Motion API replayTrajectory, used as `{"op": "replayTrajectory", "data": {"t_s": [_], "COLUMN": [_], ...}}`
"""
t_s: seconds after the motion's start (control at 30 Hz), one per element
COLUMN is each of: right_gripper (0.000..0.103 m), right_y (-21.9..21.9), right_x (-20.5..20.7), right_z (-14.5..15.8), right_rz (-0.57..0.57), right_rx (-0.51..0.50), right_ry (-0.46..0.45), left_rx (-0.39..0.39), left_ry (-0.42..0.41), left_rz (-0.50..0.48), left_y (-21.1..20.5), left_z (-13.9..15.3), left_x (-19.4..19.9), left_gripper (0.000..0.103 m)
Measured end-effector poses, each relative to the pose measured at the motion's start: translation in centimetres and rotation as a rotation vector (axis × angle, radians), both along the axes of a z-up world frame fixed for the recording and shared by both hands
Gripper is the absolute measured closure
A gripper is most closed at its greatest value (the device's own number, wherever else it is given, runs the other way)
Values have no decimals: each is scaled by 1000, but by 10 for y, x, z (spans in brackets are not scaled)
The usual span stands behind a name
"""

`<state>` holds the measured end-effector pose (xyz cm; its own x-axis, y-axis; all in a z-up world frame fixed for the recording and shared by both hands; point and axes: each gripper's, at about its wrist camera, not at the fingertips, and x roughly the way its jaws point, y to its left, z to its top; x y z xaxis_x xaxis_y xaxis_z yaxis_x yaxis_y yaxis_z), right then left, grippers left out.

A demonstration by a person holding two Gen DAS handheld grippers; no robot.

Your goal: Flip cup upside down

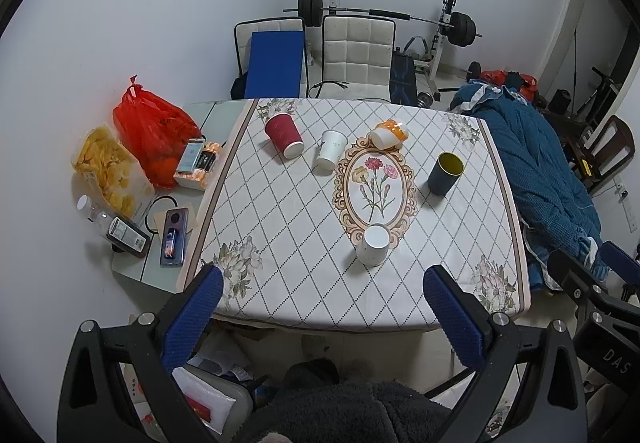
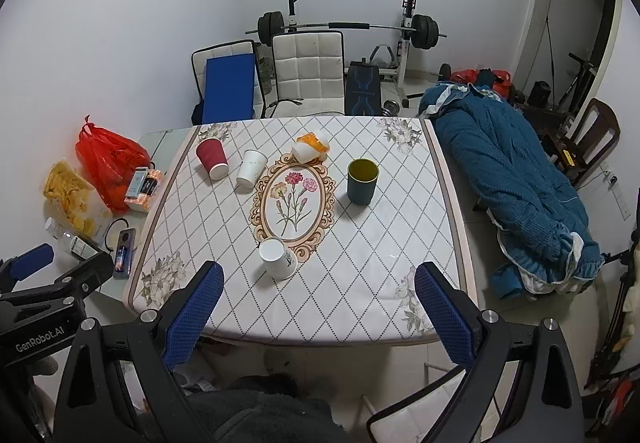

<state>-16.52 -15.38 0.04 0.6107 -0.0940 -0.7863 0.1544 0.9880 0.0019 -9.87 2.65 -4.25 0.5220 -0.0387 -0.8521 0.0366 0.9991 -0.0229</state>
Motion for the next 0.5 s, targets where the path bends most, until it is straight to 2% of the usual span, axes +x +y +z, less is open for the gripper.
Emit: {"op": "replayTrajectory", "data": {"t_s": [0.5], "right_gripper": [5], "right_y": [0], "right_x": [-1], "right_z": [-2], "right_rz": [12], "right_rx": [5], "right_ry": [5], "left_rx": [-3], "left_ry": [-2], "left_rz": [16], "left_y": [-1], "left_z": [-1], "left_x": [-3], "left_gripper": [0]}}
